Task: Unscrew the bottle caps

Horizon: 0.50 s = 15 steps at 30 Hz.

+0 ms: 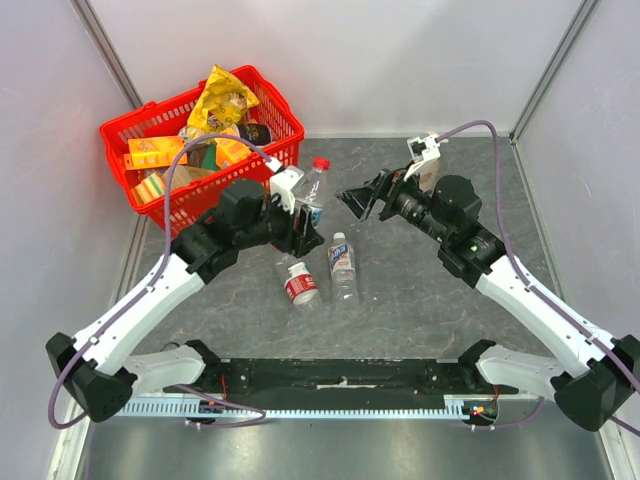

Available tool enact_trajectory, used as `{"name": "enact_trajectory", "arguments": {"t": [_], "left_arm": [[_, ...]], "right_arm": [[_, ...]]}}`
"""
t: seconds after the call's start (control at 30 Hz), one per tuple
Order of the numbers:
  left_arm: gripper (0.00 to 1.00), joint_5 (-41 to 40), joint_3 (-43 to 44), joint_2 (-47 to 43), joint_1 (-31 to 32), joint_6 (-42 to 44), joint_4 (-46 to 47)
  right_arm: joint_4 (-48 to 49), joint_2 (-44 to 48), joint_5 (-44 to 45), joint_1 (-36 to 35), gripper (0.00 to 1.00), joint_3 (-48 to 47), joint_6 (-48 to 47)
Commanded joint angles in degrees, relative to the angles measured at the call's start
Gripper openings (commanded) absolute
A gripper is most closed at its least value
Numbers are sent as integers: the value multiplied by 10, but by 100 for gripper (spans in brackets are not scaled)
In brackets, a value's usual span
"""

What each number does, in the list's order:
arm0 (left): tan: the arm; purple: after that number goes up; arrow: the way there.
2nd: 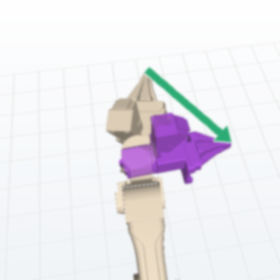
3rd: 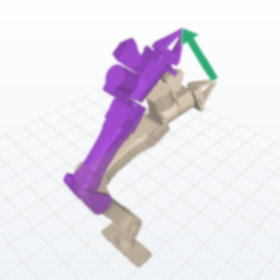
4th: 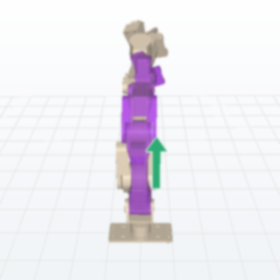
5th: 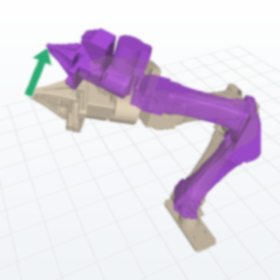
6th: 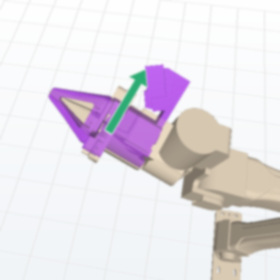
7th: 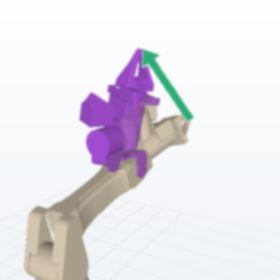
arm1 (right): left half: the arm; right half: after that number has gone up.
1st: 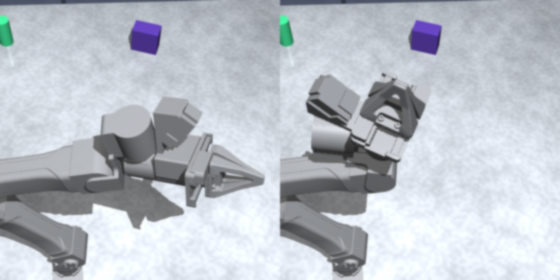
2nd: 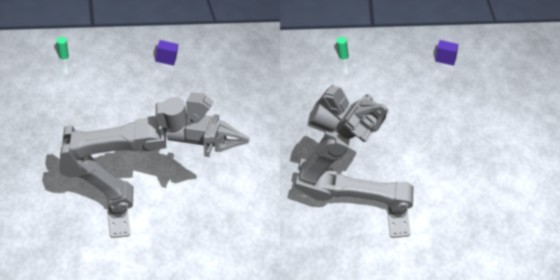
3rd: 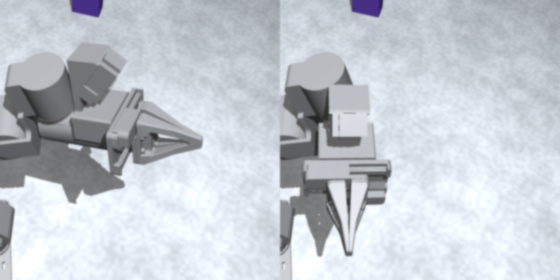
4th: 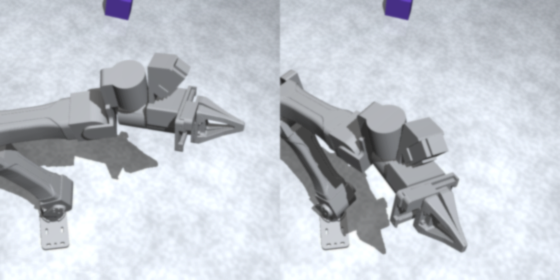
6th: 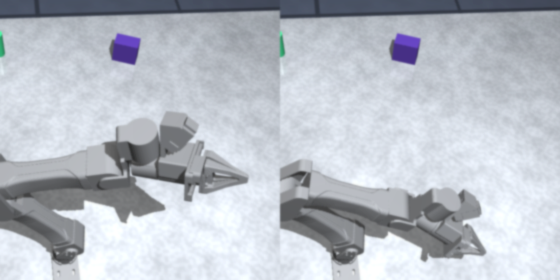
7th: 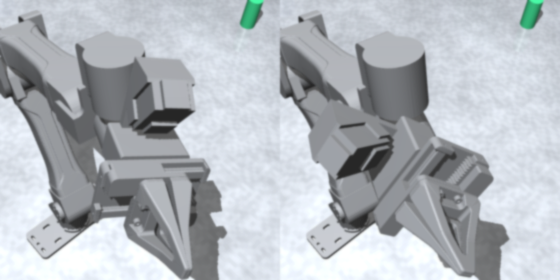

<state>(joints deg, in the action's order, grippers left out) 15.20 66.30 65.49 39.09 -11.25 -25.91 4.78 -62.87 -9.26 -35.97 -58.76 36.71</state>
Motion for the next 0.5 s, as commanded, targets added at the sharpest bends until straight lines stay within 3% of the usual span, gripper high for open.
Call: {"name": "enact_trajectory", "arguments": {"t": [0.0, 0.23, 0.47], "left_arm": [[48, -105, 8, -38, -1, 67, -139], [48, -131, -52, -62, 0, 80, -164], [44, -150, -104, -41, 0, 88, -136]], "right_arm": [[-6, -17, -65, 10, 98, -32, -19], [-5, -65, -159, 22, 98, -47, -20], [17, -102, -194, 27, 98, -47, 9]]}}
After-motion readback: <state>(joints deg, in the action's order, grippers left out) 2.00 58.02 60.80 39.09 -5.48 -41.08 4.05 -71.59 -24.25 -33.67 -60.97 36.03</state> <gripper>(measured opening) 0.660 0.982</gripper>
